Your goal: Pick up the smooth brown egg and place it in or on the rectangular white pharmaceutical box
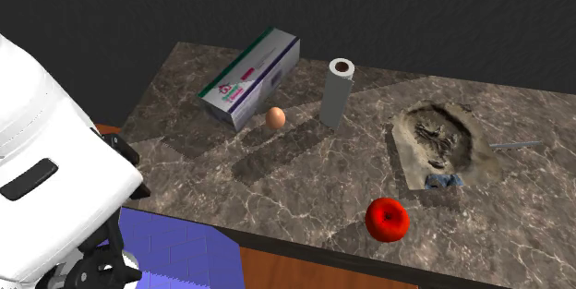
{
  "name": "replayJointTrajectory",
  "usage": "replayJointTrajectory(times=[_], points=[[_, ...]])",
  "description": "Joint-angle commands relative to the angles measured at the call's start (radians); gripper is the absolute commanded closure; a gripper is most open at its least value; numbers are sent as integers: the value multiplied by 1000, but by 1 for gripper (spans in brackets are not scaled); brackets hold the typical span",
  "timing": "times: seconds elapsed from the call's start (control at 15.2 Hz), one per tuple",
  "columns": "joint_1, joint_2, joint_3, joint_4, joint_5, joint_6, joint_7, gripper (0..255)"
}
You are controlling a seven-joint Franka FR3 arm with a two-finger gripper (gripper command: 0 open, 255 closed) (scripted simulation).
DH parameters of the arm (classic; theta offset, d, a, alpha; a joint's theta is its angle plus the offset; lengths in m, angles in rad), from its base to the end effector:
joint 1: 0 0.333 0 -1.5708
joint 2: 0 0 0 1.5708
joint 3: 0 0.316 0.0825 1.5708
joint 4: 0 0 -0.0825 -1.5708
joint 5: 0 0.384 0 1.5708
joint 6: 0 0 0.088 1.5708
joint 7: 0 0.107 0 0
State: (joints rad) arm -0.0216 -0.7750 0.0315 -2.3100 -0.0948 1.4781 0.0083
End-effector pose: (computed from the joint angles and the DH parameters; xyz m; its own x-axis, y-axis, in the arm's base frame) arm 0.3005 -0.0047 0.6015 0.9983 -0.0173 -0.0555 -0.0107 -0.9931 0.1170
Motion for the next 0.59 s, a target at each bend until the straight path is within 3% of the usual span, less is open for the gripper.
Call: replayJointTrajectory(times=[0.0, 0.53], points=[[0, 0, 0, 0, 0, 0, 0, 0], [29, 85, 155, -91, 85, 216, 214, 0]])
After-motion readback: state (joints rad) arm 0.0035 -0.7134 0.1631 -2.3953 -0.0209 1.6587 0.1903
